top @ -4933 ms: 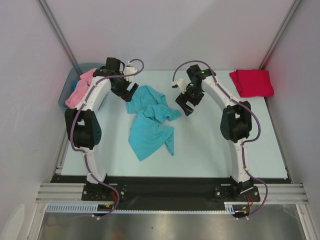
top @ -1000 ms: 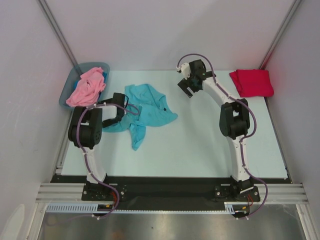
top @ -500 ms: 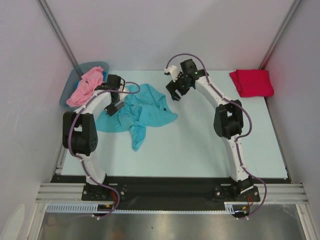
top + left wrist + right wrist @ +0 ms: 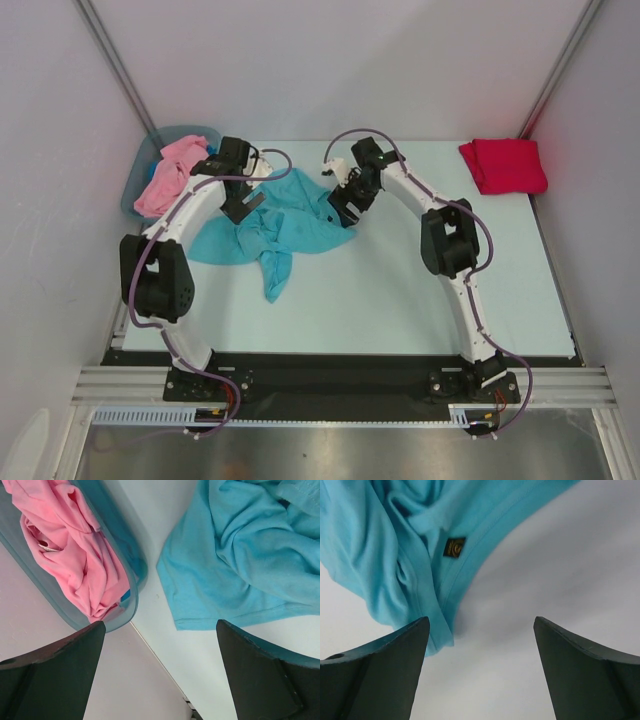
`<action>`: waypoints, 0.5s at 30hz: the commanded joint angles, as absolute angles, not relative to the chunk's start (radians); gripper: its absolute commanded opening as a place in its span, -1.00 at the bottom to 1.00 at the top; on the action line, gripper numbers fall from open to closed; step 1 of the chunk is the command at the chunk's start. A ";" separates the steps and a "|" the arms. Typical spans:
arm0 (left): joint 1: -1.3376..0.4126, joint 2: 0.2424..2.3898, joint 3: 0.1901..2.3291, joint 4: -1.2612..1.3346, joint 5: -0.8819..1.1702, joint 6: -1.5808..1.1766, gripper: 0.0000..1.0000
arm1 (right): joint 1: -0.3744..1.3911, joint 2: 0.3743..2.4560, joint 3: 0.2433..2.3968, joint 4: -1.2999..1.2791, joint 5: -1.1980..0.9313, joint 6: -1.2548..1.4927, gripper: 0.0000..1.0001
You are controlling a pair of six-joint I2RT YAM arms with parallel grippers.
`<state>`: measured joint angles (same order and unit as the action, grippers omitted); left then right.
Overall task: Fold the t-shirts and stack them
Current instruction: Flatten the tshirt out
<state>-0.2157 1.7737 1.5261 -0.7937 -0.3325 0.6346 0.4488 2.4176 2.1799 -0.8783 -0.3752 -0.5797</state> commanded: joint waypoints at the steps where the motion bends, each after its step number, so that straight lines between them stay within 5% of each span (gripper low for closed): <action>1: -0.213 1.753 1.542 -0.795 -0.327 0.615 1.00 | 0.442 2.347 2.112 -0.914 -0.393 -0.603 0.84; 15: -0.212 1.801 1.591 -0.773 -0.325 0.617 1.00 | 0.446 2.324 2.069 -0.969 -0.374 -0.641 0.81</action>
<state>-0.2150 1.7969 1.5448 -0.7944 -0.3328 0.6334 0.4412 2.3932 2.0754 -0.9272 -0.3740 -0.6186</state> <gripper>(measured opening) 0.996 0.902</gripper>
